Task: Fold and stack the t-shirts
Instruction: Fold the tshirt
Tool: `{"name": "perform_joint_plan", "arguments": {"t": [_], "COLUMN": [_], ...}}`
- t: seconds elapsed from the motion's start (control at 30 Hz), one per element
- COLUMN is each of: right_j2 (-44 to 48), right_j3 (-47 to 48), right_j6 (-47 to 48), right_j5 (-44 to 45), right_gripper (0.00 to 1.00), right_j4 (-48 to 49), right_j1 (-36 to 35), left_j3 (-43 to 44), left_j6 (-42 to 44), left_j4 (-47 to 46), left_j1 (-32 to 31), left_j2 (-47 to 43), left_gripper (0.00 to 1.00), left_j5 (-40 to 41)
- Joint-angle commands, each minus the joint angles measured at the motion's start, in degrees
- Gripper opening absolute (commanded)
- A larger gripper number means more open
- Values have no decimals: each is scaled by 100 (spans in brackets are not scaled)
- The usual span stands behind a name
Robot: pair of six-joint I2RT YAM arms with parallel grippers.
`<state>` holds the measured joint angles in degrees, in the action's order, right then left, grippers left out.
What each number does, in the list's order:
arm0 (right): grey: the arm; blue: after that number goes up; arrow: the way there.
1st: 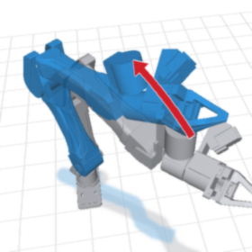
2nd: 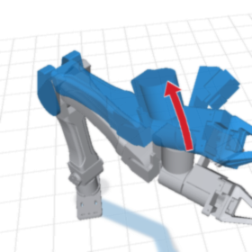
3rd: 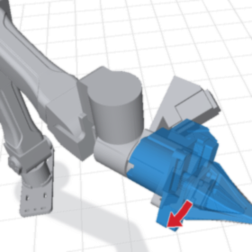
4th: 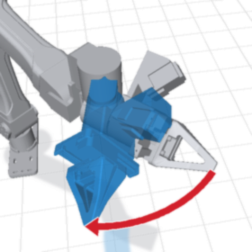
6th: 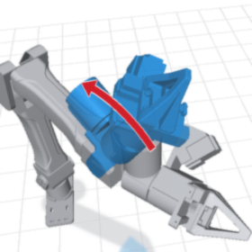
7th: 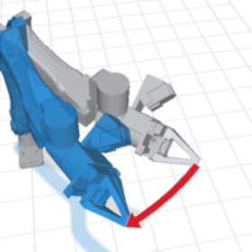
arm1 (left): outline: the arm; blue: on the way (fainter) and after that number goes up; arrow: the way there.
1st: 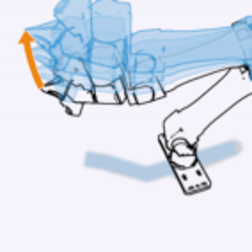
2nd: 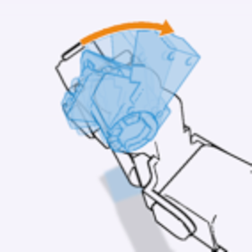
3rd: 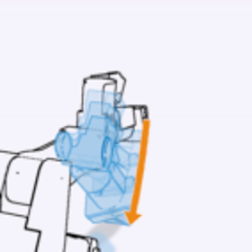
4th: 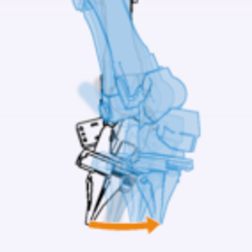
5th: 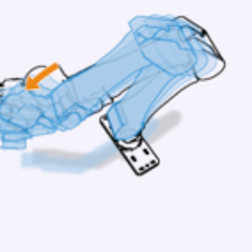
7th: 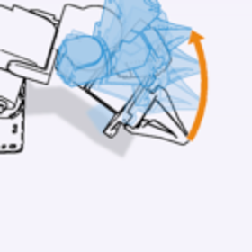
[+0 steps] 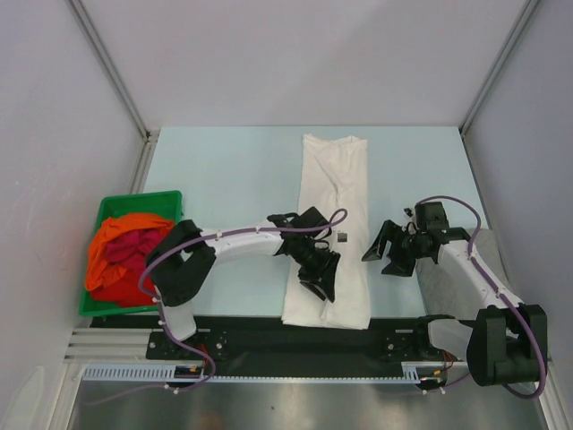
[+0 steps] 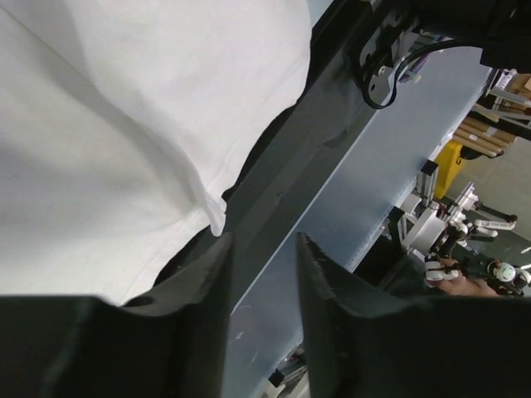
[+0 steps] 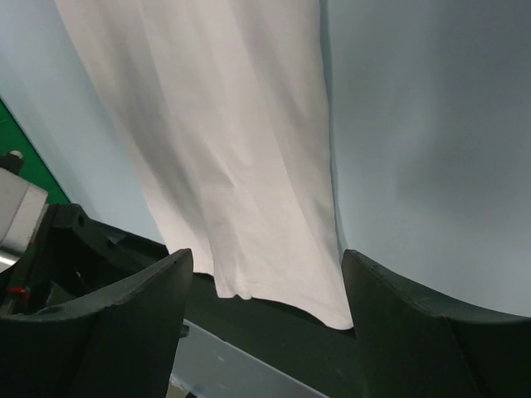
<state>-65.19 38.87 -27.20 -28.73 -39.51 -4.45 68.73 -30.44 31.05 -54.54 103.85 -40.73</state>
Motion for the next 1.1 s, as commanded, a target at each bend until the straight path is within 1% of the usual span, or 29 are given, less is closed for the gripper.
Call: {"name": "perform_joint_plan", "arguments": {"t": [0.0, 0.1, 0.23, 0.37, 0.47, 0.5, 0.53, 0.57, 0.6, 0.67, 0.83, 0.9, 1.07], "right_j2": [94, 68, 85, 85, 68, 59, 59, 68, 76, 68, 41, 33, -20], "right_j3": [41, 24, 33, 15, 6, 6, 6, -2, -2, -2, 6, -2, -2], "right_j6": [-57, -31, -22, -13, -31, -31, -31, -31, -48, -57, -101, -127, -180], "right_j5": [-18, -80, -71, -71, -62, -62, -62, -54, -62, -19, 139, 183, 262], "right_gripper": [79, 79, 79, 79, 80, 80, 80, 80, 80, 80, 80, 81, 81], "right_j4": [75, 127, 119, 119, 154, 154, 145, 136, 145, 127, 57, 49, 13], "right_j1": [-39, -39, -39, -39, -39, -39, -39, -39, -39, -47, -65, -83, -188], "left_j3": [-97, 43, 114, -8, -53, -53, -53, -53, -61, -79, -202, -324, -685], "left_j6": [-15, 125, 108, 73, 134, 126, 134, 126, 108, 21, -147, -226, -287], "left_j4": [-230, -240, -275, -371, -442, -450, -442, -442, -442, -442, -468, -521, -696], "left_j1": [-39, -39, -56, -153, -232, -241, -232, -241, -241, -232, -232, -232, -232], "left_j2": [107, 345, 723, 856, 751, 716, 654, 549, 496, 417, 65, 12, 310], "left_gripper": [43, 47, 43, 42, 30, 19, 15, 11, 6, 0, 0, 0, 1], "left_j5": [30, 267, 408, 364, 276, 233, 206, 171, 118, -75, -259, -216, -277]}}
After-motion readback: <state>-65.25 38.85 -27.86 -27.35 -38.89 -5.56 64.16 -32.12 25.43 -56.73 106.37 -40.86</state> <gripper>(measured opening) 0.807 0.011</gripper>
